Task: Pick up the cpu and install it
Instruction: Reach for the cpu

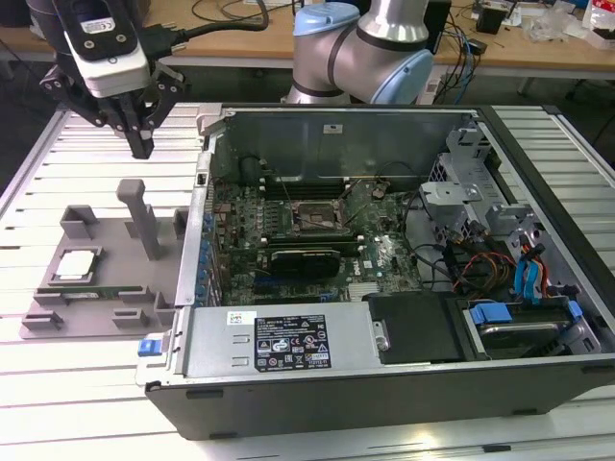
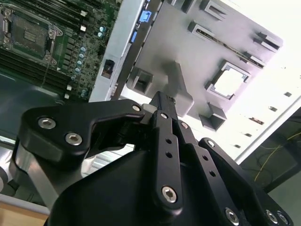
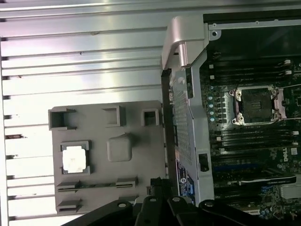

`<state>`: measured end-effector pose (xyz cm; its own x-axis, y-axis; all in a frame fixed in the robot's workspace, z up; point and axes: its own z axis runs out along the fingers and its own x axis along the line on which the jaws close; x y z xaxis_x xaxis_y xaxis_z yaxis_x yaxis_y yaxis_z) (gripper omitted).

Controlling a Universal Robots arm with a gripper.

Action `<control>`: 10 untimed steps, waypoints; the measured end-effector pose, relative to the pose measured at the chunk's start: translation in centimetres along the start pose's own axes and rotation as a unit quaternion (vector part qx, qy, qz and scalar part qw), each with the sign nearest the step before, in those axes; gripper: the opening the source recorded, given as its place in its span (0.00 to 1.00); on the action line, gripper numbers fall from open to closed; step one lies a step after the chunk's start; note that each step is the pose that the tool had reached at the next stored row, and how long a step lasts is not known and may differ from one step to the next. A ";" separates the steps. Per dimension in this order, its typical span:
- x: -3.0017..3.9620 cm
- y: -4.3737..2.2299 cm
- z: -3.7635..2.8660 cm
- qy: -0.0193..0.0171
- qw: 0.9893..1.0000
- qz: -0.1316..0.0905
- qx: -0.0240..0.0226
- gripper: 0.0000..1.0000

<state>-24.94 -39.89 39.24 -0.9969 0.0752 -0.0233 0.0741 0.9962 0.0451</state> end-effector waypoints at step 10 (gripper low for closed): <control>2.47 -0.18 -0.03 0.000 1.000 0.000 0.000 0.11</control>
<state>-27.41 -39.88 39.21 -0.9969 0.0753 -0.0233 0.0742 0.9962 0.0450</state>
